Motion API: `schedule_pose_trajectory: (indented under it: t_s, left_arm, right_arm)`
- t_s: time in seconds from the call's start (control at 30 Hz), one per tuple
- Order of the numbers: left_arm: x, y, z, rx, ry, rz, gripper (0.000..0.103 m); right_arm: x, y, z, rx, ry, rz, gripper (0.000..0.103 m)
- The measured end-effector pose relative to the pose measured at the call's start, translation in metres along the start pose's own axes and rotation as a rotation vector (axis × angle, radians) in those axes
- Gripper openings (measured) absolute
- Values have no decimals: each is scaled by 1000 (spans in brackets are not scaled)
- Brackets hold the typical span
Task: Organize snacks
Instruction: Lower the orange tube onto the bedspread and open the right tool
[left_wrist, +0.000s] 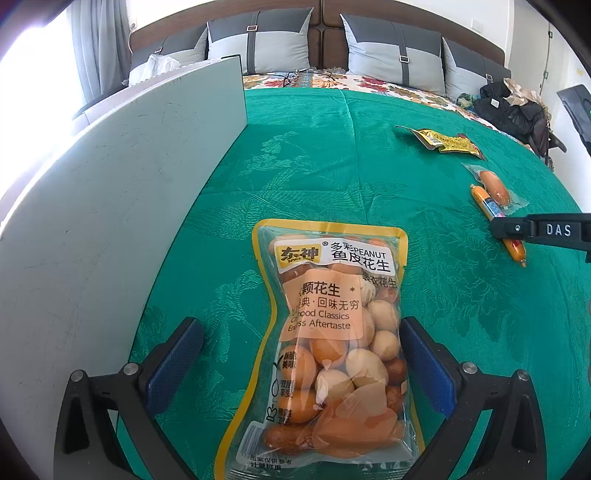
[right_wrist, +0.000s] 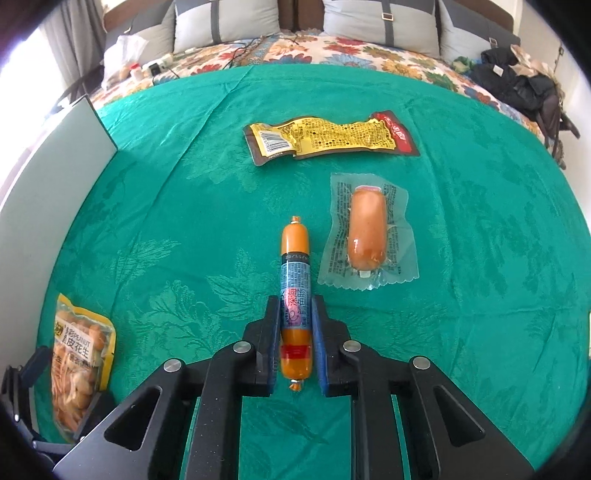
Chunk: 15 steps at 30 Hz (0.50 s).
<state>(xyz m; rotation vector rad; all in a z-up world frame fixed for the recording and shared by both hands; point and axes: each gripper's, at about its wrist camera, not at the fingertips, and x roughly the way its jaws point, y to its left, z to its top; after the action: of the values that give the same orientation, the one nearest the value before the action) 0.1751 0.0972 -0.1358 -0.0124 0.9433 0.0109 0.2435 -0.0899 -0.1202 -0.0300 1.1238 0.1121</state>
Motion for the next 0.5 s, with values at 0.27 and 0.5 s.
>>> schedule_pose_trajectory:
  t_s: [0.27, 0.5]
  left_arm:
    - [0, 0, 0, 0, 0, 0, 103]
    - [0, 0, 0, 0, 0, 0, 103]
  right_arm:
    - [-41, -39, -80, -134, -21, 73, 17]
    - [-66, -54, -138, -138, -152, 39, 17]
